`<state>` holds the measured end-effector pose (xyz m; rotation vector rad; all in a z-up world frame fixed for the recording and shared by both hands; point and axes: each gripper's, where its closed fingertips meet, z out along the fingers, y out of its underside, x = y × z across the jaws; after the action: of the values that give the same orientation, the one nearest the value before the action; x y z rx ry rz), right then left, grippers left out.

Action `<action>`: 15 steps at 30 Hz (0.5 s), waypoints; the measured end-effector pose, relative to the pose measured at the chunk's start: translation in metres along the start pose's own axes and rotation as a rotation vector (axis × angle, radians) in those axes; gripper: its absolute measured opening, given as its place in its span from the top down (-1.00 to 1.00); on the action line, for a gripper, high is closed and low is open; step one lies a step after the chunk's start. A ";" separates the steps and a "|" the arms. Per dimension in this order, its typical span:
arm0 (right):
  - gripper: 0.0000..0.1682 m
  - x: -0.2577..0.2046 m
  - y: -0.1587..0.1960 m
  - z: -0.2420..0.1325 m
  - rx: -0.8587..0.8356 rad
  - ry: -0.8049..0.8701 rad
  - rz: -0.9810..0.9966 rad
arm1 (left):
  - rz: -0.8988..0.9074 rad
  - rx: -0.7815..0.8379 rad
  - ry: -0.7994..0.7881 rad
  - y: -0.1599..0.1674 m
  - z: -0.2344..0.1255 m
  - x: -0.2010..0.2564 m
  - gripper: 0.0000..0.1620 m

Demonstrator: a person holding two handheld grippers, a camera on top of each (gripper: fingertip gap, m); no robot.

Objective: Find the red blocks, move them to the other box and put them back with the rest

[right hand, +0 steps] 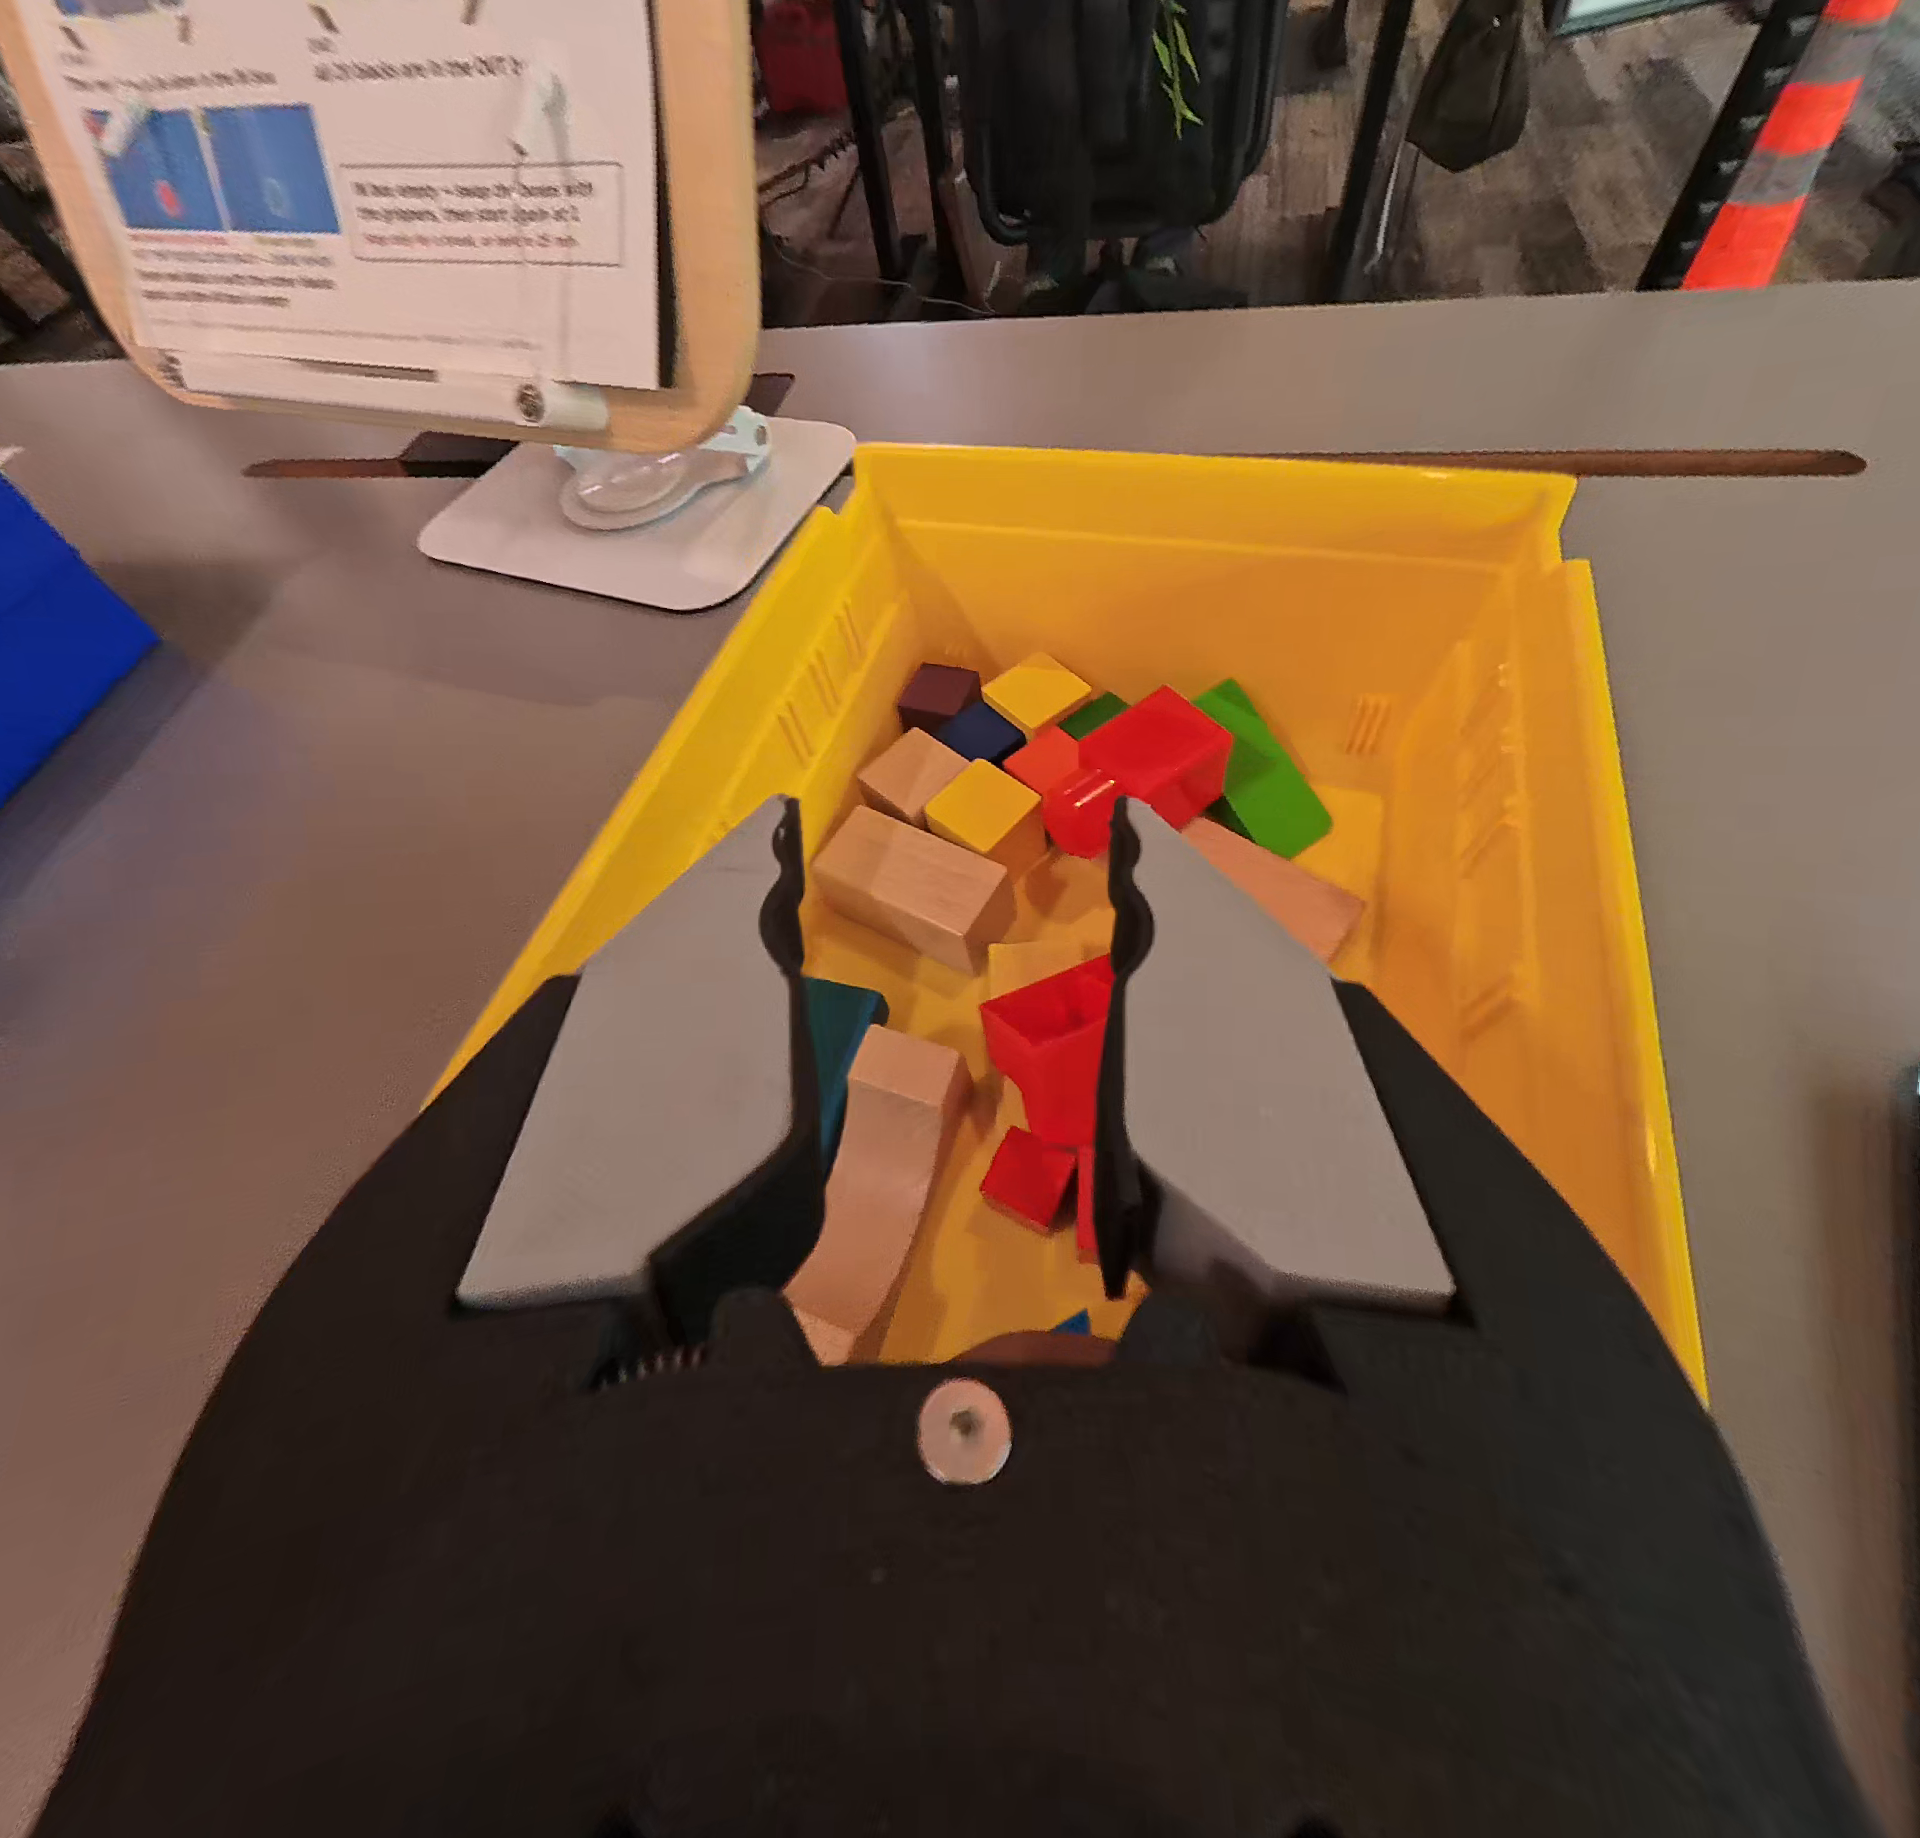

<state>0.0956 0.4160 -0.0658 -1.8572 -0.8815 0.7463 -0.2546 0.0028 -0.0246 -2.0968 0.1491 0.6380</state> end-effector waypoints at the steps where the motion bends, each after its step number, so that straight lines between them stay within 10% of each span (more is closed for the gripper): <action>1: 0.33 -0.004 -0.003 -0.003 0.007 -0.008 -0.005 | -0.016 -0.089 0.035 0.018 0.001 -0.012 0.49; 6: 0.33 -0.027 -0.014 -0.013 0.038 -0.069 -0.023 | 0.028 -0.444 0.232 0.088 0.020 -0.030 0.42; 10: 0.33 -0.046 -0.016 -0.018 0.045 -0.121 -0.039 | 0.558 -0.565 0.423 0.121 0.042 -0.015 0.29; 12: 0.33 -0.050 -0.013 -0.019 0.032 -0.135 -0.050 | 0.866 -0.615 0.451 0.138 0.051 -0.019 0.58; 15: 0.32 -0.048 -0.010 -0.020 0.020 -0.126 -0.059 | 0.984 -0.797 0.488 0.159 0.058 -0.031 0.42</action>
<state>0.0815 0.3704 -0.0431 -1.7739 -1.0015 0.8393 -0.3568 -0.0470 -0.1537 -2.8697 1.4720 0.7977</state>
